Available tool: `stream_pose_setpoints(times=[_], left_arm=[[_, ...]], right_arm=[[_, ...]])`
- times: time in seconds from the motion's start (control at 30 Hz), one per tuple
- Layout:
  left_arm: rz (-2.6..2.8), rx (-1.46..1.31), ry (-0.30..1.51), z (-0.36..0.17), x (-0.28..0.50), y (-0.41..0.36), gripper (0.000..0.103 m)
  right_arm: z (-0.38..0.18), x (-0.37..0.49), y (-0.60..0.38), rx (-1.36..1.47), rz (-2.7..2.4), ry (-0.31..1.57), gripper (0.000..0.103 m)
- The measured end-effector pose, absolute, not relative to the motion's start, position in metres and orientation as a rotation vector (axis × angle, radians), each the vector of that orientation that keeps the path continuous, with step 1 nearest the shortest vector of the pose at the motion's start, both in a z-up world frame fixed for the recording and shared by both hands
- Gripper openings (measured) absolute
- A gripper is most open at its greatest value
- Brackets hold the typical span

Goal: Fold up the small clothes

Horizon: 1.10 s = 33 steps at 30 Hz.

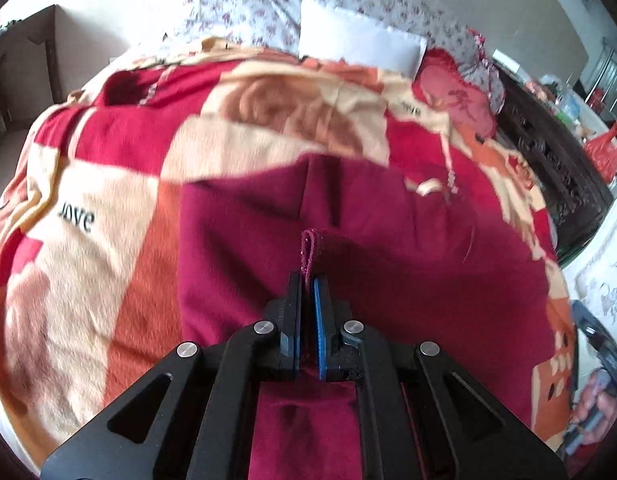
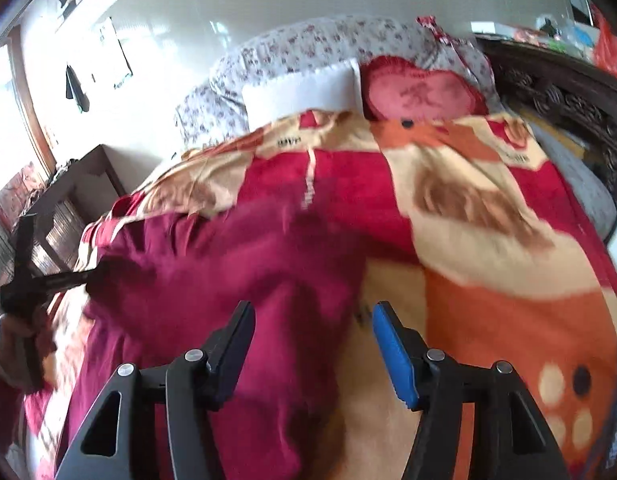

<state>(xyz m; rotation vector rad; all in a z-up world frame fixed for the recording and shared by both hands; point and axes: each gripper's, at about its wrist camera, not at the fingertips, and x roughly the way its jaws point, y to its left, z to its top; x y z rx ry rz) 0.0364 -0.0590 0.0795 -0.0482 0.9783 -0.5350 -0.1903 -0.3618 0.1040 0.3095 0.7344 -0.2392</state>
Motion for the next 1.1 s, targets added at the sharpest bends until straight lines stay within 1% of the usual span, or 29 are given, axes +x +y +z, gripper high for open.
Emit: stream_pose_setpoints(times=[0.1, 0.2, 0.23, 0.27, 0.33, 0.37, 0.53, 0.63, 0.7, 0.77, 0.83, 1.0, 1.03, 1.07, 1.1], left_arm=[[-0.535, -0.067, 0.971, 0.082, 0.043, -0.058, 0.004], [-0.520, -0.030, 0.981, 0.069, 0.044, -0.058, 0.004], [-0.510, -0.016, 0.996, 0.062, 0.045, -0.058, 0.005], [-0.504, -0.011, 1.019, 0.056, 0.045, -0.057, 0.005], [-0.497, -0.012, 1.053, 0.044, 0.044, -0.055, 0.007], [-0.501, -0.016, 1.053, 0.041, 0.043, -0.052, 0.007], [-0.509, -0.029, 1.044, 0.045, 0.037, -0.045, 0.007], [-0.502, -0.025, 1.032, 0.049, 0.032, -0.044, 0.007], [-0.494, -0.016, 1.022, 0.050, 0.027, -0.043, 0.007], [-0.483, -0.008, 1.024, 0.051, 0.024, -0.041, 0.007], [-0.478, -0.007, 1.023, 0.056, 0.019, -0.038, 0.007], [-0.444, 0.001, 0.980, 0.071, 0.006, -0.020, 0.008], [-0.438, -0.011, 0.973, 0.073, 0.003, -0.015, 0.013], [-0.433, -0.026, 0.973, 0.074, 0.001, -0.011, 0.021], [-0.429, -0.041, 0.975, 0.074, -0.001, -0.009, 0.024]], right_arm=[[0.089, -0.155, -0.373, 0.362, -0.238, 0.788, 0.058], [0.071, -0.133, -0.377, 0.301, -0.315, 0.829, 0.049], [0.061, -0.127, -0.384, 0.278, -0.378, 0.855, 0.047], [0.056, -0.127, -0.391, 0.291, -0.398, 0.859, 0.047], [0.050, -0.132, -0.411, 0.430, -0.359, 0.835, 0.047], [0.051, -0.136, -0.414, 0.448, -0.364, 0.836, 0.047], [0.076, -0.170, -0.400, 0.449, -0.300, 0.814, 0.047], [0.081, -0.183, -0.370, 0.358, -0.251, 0.832, 0.047], [0.072, -0.183, -0.355, 0.258, -0.287, 0.886, 0.047], [0.051, -0.182, -0.350, 0.205, -0.346, 0.956, 0.047], [0.038, -0.188, -0.355, 0.286, -0.336, 0.966, 0.047], [0.059, -0.205, -0.355, 0.309, -0.355, 0.909, 0.047], [0.066, -0.208, -0.353, 0.316, -0.349, 0.885, 0.047], [0.070, -0.210, -0.351, 0.321, -0.338, 0.866, 0.047], [0.075, -0.209, -0.347, 0.324, -0.319, 0.844, 0.047]])
